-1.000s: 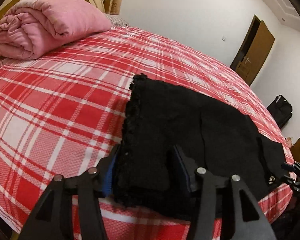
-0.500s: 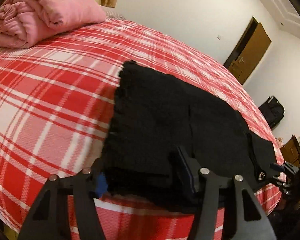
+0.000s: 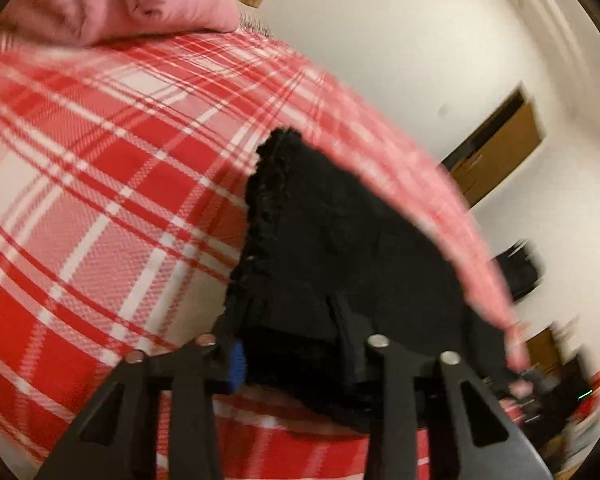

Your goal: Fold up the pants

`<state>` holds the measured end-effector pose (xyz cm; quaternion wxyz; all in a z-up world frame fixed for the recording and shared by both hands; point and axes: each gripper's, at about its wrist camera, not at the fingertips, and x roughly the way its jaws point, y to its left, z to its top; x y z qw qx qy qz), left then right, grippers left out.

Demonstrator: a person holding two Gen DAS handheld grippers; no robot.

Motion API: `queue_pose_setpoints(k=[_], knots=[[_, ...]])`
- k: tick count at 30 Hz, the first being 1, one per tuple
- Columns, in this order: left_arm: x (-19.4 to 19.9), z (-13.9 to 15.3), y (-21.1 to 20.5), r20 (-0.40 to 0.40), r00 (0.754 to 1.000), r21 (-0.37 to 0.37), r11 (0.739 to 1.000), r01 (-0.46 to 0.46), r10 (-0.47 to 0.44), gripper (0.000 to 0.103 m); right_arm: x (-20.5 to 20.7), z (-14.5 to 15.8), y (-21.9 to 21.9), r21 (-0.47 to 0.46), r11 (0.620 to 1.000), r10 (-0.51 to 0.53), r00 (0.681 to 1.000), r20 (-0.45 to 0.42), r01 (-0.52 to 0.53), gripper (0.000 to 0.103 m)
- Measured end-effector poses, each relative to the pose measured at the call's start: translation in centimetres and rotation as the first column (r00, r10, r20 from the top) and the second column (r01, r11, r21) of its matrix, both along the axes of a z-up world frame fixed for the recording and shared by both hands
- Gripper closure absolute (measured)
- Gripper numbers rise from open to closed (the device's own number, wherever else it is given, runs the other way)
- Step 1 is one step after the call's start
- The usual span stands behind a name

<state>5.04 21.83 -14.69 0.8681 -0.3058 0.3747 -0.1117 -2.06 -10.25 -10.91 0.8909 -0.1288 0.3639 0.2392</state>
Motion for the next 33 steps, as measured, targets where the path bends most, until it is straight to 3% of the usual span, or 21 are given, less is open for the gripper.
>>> queue_pose_setpoints(k=[3, 5, 8, 11, 14, 15, 16, 17, 18, 22, 26, 29, 33], knots=[[-0.6, 1.5, -0.4, 0.076, 0.997, -0.022, 1.0, 0.007, -0.006, 0.08, 0.1, 0.0, 0.0, 0.0, 1.0, -0.002, 1.0, -0.001, 0.002, 0.052], [-0.7, 2.7, -1.0, 0.118, 0.993, -0.041, 0.999, 0.026, -0.021, 0.092, 0.2, 0.0, -0.3, -0.008, 1.0, -0.012, 1.0, -0.003, 0.012, 0.052], [-0.5, 5.1, -2.6, 0.171, 0.984, -0.017, 0.998, 0.059, -0.056, 0.092, 0.5, 0.1, -0.9, -0.008, 0.999, -0.04, 0.999, -0.004, 0.04, 0.052], [0.2, 6.0, -4.2, 0.151, 0.985, 0.067, 0.995, 0.08, -0.089, 0.092, 0.7, 0.1, -1.5, -0.001, 0.998, -0.067, 0.998, -0.009, 0.067, 0.052], [0.1, 5.2, -4.3, 0.122, 0.99, 0.16, 0.986, 0.05, -0.07, 0.084, 0.5, 0.1, -1.8, 0.015, 0.997, -0.069, 0.998, -0.009, 0.069, 0.052], [0.1, 4.6, -4.0, 0.101, 0.994, 0.185, 0.982, 0.031, -0.051, 0.074, 0.4, -0.1, -1.8, 0.015, 0.998, -0.067, 0.998, -0.01, 0.067, 0.052], [-0.1, 3.9, -3.5, 0.07, 0.997, 0.198, 0.98, 0.007, -0.021, 0.057, 0.3, -0.2, -1.8, 0.014, 0.998, -0.064, 0.998, -0.011, 0.064, 0.052], [-0.6, 3.1, -2.8, 0.044, 0.999, 0.194, 0.981, -0.017, 0.009, 0.048, 0.2, -0.3, -1.7, 0.011, 0.998, -0.06, 0.998, -0.012, 0.06, 0.052], [-1.1, 2.4, -2.0, 0.029, 0.999, 0.167, 0.985, -0.046, 0.042, 0.039, 0.2, -0.5, -1.6, 0.008, 0.998, -0.057, 0.998, -0.013, 0.057, 0.052], [-3.3, 0.5, -1.0, -0.009, 0.998, 0.09, 0.994, -0.068, 0.069, 0.039, 0.2, -0.7, -1.5, 0.011, 0.998, -0.061, 0.998, -0.017, 0.061, 0.052], [-4.0, -2.0, -1.4, -0.069, 0.996, -0.077, 0.996, -0.054, 0.048, 0.039, 0.2, -0.5, -0.7, 0.007, 0.999, -0.044, 0.999, -0.009, 0.044, 0.052], [-4.0, -2.5, -1.1, -0.033, 0.995, -0.141, 0.985, -0.101, 0.097, 0.039, -0.1, -0.3, -0.2, 0.018, 0.999, -0.027, 1.0, 0.002, 0.027, 0.052], [-3.5, -3.5, 0.2, 0.004, 0.988, -0.281, 0.948, -0.149, 0.156, 0.037, -0.4, -0.3, 0.2, 0.001, 1.0, -0.012, 1.0, 0.012, 0.012, 0.052]])
